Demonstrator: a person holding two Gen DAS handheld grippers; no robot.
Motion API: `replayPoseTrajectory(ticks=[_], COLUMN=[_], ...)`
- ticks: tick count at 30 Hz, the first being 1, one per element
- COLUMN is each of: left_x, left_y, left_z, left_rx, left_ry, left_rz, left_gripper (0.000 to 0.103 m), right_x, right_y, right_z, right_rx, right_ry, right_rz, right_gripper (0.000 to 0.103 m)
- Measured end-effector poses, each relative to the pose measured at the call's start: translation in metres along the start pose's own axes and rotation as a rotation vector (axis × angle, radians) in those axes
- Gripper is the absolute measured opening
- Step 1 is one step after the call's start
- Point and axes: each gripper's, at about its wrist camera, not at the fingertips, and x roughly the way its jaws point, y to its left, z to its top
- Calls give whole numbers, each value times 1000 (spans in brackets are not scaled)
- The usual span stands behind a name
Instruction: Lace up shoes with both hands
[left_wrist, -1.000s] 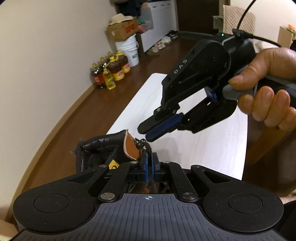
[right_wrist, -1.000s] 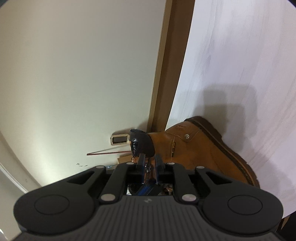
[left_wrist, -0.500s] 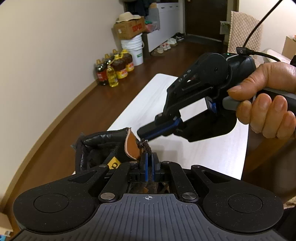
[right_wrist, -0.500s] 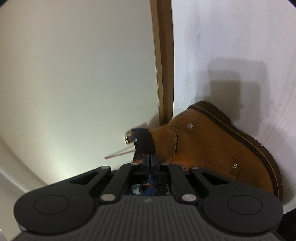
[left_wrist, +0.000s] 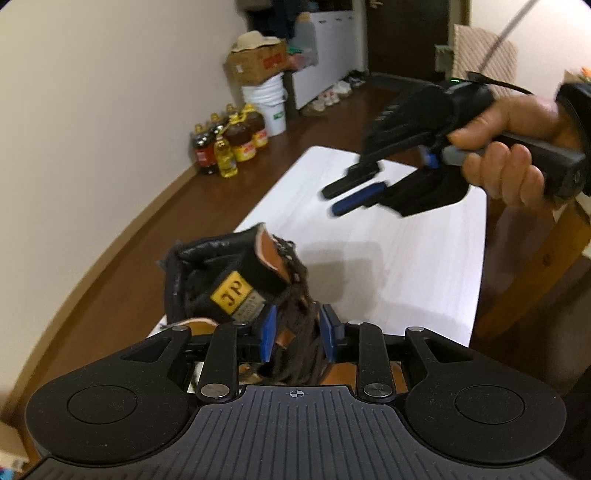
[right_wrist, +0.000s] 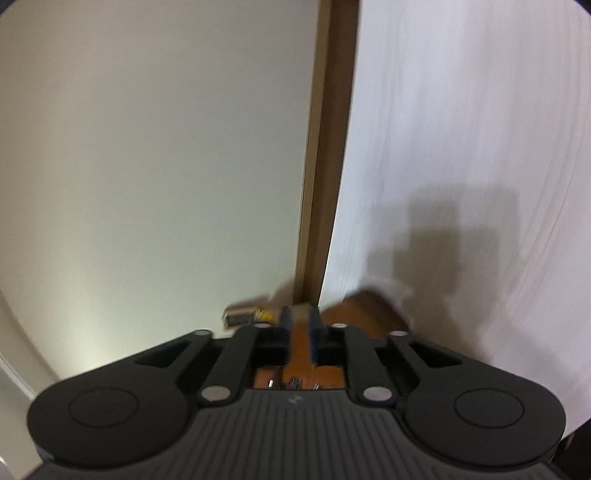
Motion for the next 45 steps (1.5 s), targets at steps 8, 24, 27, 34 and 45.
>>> replayPoseTrajectory(ticks=[8, 24, 27, 34, 45], left_x=[25, 10, 8, 18, 39], left_y=[-28, -22, -18, -10, -8], left_z=[-7, 6, 11, 27, 26], left_rx=[191, 247, 254, 300, 344], left_ry=[61, 17, -4, -19, 8], left_rz=[94, 213, 234, 244, 242], left_gripper=[22, 4, 4, 4, 4], right_x=[31, 80, 79, 84, 90], right_y=[-2, -3, -9, -19, -15], right_z=[-17, -27, -27, -28, -27], right_rx=[31, 155, 207, 285, 284], right_ry=[84, 96, 101, 109, 120], right_rz=[14, 77, 89, 84, 96], right_gripper=[16, 18, 17, 17, 16])
